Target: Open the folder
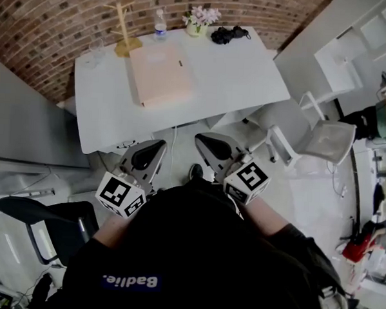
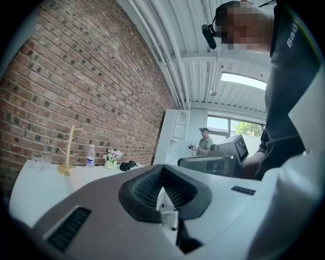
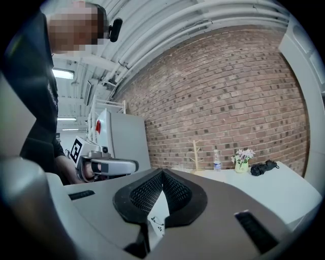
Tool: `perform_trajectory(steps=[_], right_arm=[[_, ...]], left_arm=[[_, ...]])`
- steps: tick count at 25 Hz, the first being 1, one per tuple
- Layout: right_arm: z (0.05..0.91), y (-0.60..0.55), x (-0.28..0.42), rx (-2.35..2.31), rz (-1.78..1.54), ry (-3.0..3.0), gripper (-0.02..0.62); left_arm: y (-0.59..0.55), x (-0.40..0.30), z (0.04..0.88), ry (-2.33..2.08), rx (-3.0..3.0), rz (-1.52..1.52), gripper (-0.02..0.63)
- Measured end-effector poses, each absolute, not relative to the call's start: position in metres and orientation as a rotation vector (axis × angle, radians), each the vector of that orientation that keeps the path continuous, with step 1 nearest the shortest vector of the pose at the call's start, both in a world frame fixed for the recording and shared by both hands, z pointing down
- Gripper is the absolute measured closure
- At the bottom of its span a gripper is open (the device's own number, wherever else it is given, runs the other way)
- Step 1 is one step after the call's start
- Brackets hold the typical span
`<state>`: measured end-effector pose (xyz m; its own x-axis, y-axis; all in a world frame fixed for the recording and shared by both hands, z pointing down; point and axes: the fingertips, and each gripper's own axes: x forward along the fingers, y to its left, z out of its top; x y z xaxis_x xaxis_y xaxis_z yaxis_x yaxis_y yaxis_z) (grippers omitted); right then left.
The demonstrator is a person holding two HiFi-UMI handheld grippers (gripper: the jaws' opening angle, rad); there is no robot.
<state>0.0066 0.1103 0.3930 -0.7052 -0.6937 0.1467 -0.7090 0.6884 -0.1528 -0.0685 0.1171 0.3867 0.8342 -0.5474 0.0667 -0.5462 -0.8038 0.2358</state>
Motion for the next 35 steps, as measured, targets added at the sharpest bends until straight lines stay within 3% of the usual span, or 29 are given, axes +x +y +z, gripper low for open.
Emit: perform_trajectory(steps=[13,23,35], right_arm=[[0.424,-0.004,0.054,1.077,0.425,-2.834,0.566],[0.496,-0.096,0.087,0.960,0.540,-2.788,0.566],[0.590,-0.156,0.091,1.005,0.595,-2.580,0.566]], left_arm=[[0.022,-0.038,0.435,-1.028,2.711,0.168,0.603],[-0.064,-0.020,0.472,-1.252,2.659,0.342,0.603],[-0.109,-0.022,0.547,-1.157,2.743,0.784,0.602]])
